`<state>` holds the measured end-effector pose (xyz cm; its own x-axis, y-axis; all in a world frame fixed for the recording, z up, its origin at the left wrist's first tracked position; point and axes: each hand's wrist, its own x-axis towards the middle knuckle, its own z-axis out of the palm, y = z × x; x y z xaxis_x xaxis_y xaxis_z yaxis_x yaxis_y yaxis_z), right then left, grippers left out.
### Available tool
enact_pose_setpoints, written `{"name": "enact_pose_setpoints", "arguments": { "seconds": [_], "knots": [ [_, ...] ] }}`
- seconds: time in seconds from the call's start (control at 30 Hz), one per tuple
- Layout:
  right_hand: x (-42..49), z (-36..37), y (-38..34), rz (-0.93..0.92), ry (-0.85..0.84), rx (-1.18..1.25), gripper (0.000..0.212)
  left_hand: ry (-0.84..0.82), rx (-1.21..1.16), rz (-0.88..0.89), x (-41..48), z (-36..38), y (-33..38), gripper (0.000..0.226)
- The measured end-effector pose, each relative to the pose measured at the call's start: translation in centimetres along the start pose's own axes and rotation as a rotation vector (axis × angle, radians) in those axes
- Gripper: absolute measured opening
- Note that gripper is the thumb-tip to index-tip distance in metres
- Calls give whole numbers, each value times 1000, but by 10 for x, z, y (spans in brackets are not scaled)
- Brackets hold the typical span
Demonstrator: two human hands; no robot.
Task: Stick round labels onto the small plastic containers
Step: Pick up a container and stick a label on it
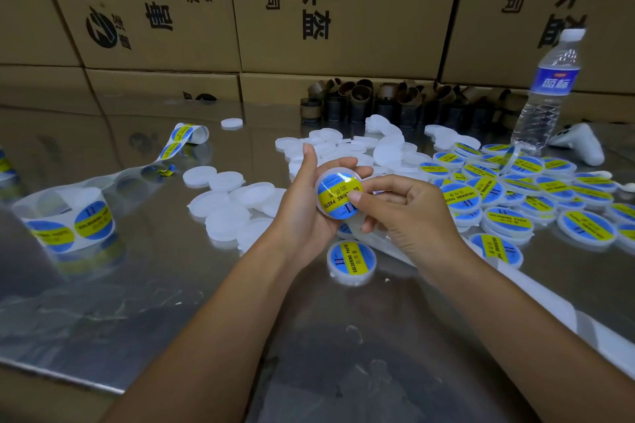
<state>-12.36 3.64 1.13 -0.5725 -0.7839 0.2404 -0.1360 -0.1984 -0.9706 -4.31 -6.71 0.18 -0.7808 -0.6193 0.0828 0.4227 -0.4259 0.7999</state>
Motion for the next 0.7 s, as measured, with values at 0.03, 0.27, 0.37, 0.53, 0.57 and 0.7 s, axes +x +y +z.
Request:
{"name": "enact_pose_setpoints", "arguments": {
  "seconds": [0.03,0.27,0.37,0.53,0.57,0.7],
  "knots": [
    [0,0,0,11,4,3,7,-5,1,-1,0,0,0,61],
    [1,0,1,57,27,39,9,-23,2,-7,0,2,-1,62],
    [1,0,1,64,37,56,11,-22,19,-14,-1,3,-1,61],
    [1,0,1,61,36,54,11,-20,46,-23,-2,4,0,56],
    [1,0,2,60,37,55,12,-22,55,-23,-2,4,0,53],
    [3,0,3,69,36,64,23,-45,68,3,-4,4,0,32]
  ]
}}
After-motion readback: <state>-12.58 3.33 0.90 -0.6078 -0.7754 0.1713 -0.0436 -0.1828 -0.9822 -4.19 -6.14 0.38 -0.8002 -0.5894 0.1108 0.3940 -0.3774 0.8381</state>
